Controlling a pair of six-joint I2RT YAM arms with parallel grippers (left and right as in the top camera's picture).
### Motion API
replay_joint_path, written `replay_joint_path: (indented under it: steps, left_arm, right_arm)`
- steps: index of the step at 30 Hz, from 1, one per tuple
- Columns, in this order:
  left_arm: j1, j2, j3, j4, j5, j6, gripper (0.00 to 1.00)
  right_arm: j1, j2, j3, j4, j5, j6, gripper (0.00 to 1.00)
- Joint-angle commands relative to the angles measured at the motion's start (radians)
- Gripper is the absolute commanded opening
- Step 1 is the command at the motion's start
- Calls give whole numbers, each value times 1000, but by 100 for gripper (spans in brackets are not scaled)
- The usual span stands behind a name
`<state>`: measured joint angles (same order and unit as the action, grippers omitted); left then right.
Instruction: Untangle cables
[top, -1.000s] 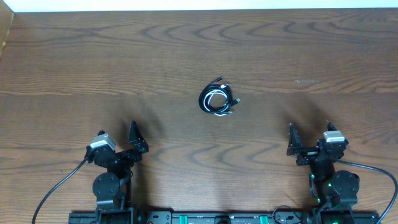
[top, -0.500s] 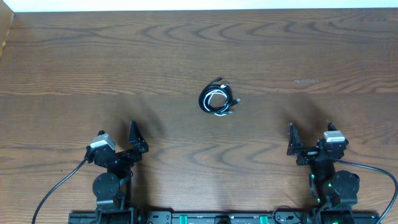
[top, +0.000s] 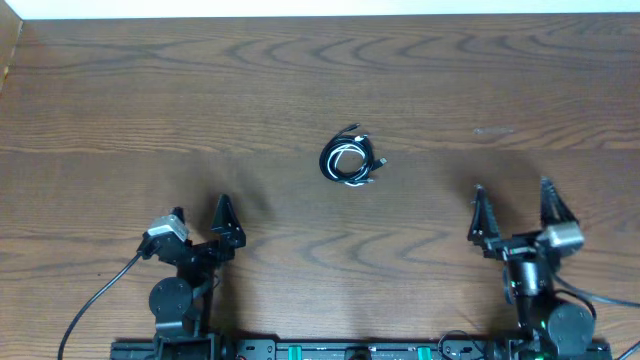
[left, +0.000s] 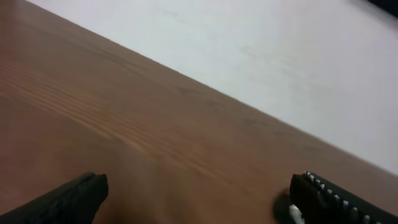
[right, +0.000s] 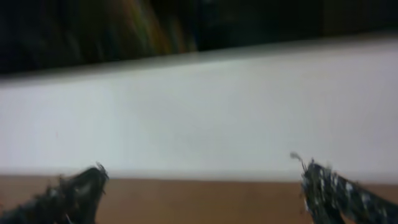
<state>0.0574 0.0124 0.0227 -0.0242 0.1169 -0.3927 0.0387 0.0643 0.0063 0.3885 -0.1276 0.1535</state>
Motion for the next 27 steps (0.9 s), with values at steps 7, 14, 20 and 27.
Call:
replay_joint_path:
  steps: [7, 14, 20, 27]
  left_arm:
    - [3, -1, 59, 285, 234, -38, 99]
    - [3, 209, 484, -88, 235, 131, 99]
    - [3, 661, 919, -608, 351, 253, 99]
    - [3, 1043, 1101, -781, 821, 270, 99]
  right_arm:
    - [6, -2, 115, 213, -113, -122, 99]
    - [6, 139, 532, -323, -114, -234, 99]
    - [6, 441, 864, -761, -261, -250, 99]
    - [6, 695, 970, -843, -787, -262, 99]
